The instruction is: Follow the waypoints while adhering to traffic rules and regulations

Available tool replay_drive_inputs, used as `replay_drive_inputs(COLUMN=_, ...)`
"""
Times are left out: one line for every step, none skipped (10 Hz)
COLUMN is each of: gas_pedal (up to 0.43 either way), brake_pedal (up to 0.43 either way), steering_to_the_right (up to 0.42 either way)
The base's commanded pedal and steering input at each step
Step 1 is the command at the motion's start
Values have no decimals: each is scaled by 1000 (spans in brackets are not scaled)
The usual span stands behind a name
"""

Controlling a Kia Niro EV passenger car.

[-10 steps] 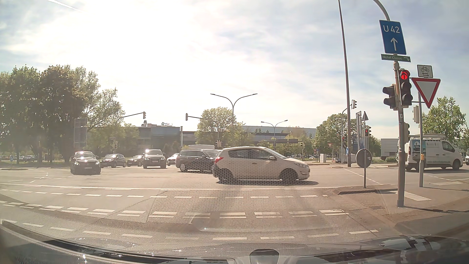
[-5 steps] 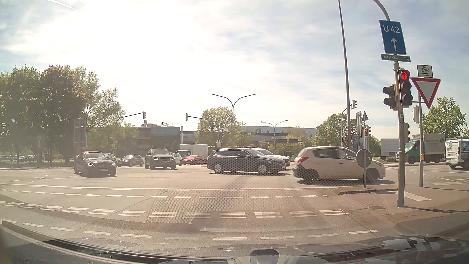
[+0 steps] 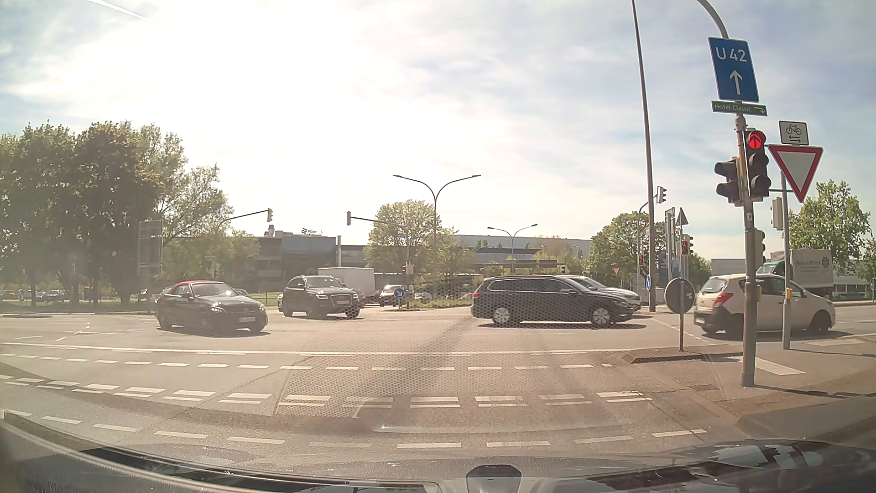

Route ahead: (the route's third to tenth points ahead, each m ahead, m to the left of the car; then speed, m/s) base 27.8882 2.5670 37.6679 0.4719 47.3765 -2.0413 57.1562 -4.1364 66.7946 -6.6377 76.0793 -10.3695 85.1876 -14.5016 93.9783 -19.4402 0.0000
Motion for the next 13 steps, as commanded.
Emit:
replay_drive_inputs(gas_pedal=0, brake_pedal=256, steering_to_the_right=13)
replay_drive_inputs(gas_pedal=0, brake_pedal=256, steering_to_the_right=13)
replay_drive_inputs(gas_pedal=0, brake_pedal=250, steering_to_the_right=13)
replay_drive_inputs(gas_pedal=0, brake_pedal=256, steering_to_the_right=12)
replay_drive_inputs(gas_pedal=0, brake_pedal=256, steering_to_the_right=13)
replay_drive_inputs(gas_pedal=0, brake_pedal=256, steering_to_the_right=12)
replay_drive_inputs(gas_pedal=0, brake_pedal=256, steering_to_the_right=12)
replay_drive_inputs(gas_pedal=0, brake_pedal=256, steering_to_the_right=13)
replay_drive_inputs(gas_pedal=0, brake_pedal=256, steering_to_the_right=13)
replay_drive_inputs(gas_pedal=0, brake_pedal=256, steering_to_the_right=13)
replay_drive_inputs(gas_pedal=0, brake_pedal=250, steering_to_the_right=12)
replay_drive_inputs(gas_pedal=0, brake_pedal=256, steering_to_the_right=12)
replay_drive_inputs(gas_pedal=0, brake_pedal=250, steering_to_the_right=12)
